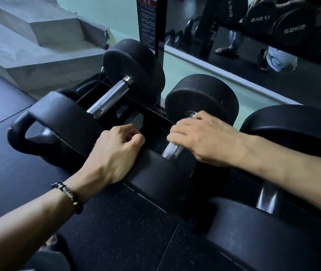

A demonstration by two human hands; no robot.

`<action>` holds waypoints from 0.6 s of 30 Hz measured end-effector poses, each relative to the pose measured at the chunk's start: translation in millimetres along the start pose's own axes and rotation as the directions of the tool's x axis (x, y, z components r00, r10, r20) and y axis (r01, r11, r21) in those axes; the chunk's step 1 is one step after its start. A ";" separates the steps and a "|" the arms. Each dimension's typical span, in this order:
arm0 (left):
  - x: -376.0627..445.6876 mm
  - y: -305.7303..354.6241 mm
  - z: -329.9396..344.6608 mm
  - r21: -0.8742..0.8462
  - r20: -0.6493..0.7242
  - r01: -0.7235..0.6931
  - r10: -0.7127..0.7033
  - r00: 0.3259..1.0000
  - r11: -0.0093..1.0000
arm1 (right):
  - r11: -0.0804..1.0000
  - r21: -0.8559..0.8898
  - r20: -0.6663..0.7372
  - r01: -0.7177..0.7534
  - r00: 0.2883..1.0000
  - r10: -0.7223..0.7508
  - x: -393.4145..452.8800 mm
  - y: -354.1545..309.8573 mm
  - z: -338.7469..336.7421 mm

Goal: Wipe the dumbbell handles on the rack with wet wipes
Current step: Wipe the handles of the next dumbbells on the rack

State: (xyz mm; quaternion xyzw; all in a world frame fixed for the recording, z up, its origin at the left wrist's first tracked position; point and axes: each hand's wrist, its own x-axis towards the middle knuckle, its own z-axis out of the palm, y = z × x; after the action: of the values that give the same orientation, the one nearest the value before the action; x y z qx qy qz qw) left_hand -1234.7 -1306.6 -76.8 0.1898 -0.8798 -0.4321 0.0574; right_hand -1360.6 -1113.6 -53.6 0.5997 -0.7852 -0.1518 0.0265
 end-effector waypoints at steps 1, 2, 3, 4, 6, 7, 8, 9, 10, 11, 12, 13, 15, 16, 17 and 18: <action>0.6 -0.2 1.1 -0.002 -0.002 -0.002 0.002 1.000 1.000 | 0.999 0.021 0.038 0.037 0.999 -0.038 1.2 -8.6 0.1; 1.0 -0.6 1.6 -0.006 -0.006 -0.002 0.002 1.000 1.000 | 0.991 0.091 0.096 0.095 0.990 -0.103 0.7 -19.8 -3.4; 1.4 -1.5 1.4 -0.009 -0.011 -0.003 0.003 1.000 1.000 | 0.974 0.177 0.147 0.140 0.975 -0.166 -0.9 -26.9 -6.3; 1.9 -1.7 1.1 -0.009 -0.013 -0.004 0.004 1.000 1.000 | 0.963 0.221 0.180 0.152 0.964 -0.193 0.1 -24.3 -10.6; 2.5 -2.8 1.4 -0.006 -0.014 -0.009 0.009 1.000 1.000 | 0.982 0.179 0.216 0.069 0.971 -0.107 5.0 -2.4 -13.8; 2.8 -3.3 1.5 -0.003 -0.014 -0.014 0.014 1.000 1.000 | 0.995 0.097 0.198 0.037 0.979 -0.056 6.2 8.2 -12.6; 2.5 -3.5 1.6 0.000 -0.015 -0.017 0.017 1.000 1.000 | 0.998 0.046 0.157 0.031 0.987 -0.037 5.8 11.6 -10.6; 2.7 -3.8 1.8 0.001 -0.016 -0.019 0.019 1.000 1.000 | 0.998 0.029 0.091 0.052 0.994 -0.055 4.2 7.3 -9.3; 2.7 -4.2 2.1 -0.003 -0.016 -0.020 0.019 1.000 1.000 | 0.994 0.041 0.038 0.098 0.994 -0.100 1.2 -2.3 -5.5; 2.4 -4.4 2.1 -0.007 -0.015 -0.016 0.016 1.000 1.000 | 0.982 0.110 0.021 0.155 0.987 -0.158 -4.0 -15.3 -1.8; 2.1 -4.1 1.8 -0.009 -0.010 -0.013 0.013 1.000 1.000 | 0.965 0.170 0.002 0.200 0.979 -0.204 -9.5 -23.9 1.0; 1.8 -4.1 1.8 -0.008 -0.001 -0.013 0.013 1.000 1.000 | 0.958 0.199 -0.015 0.204 0.979 -0.206 -11.2 -21.3 2.5; 1.6 -3.6 1.7 0.000 0.014 -0.021 0.021 1.000 1.000 | 0.985 0.145 -0.051 0.091 0.995 -0.085 -9.0 0.2 0.8; 1.3 -3.2 1.6 0.004 0.019 -0.025 0.025 1.000 1.000 | 0.994 0.098 -0.073 0.038 0.997 -0.031 -8.4 8.3 -0.7; 0.7 -3.1 1.6 0.006 0.023 -0.029 0.029 0.999 1.000 | 0.997 0.072 -0.086 0.016 0.996 -0.010 -8.0 9.9 -1.0; 0.0 -3.0 1.1 0.003 0.027 -0.031 0.031 0.999 1.000 | 0.996 0.083 -0.088 0.036 0.996 -0.029 -8.9 5.4 -0.2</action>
State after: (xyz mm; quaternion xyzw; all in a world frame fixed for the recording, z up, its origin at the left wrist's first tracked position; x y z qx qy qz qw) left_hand -1234.1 -1307.4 -79.9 0.1705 -0.8840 -0.4321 0.0520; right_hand -1363.2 -1103.9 -50.7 0.6190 -0.7792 -0.0929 0.0327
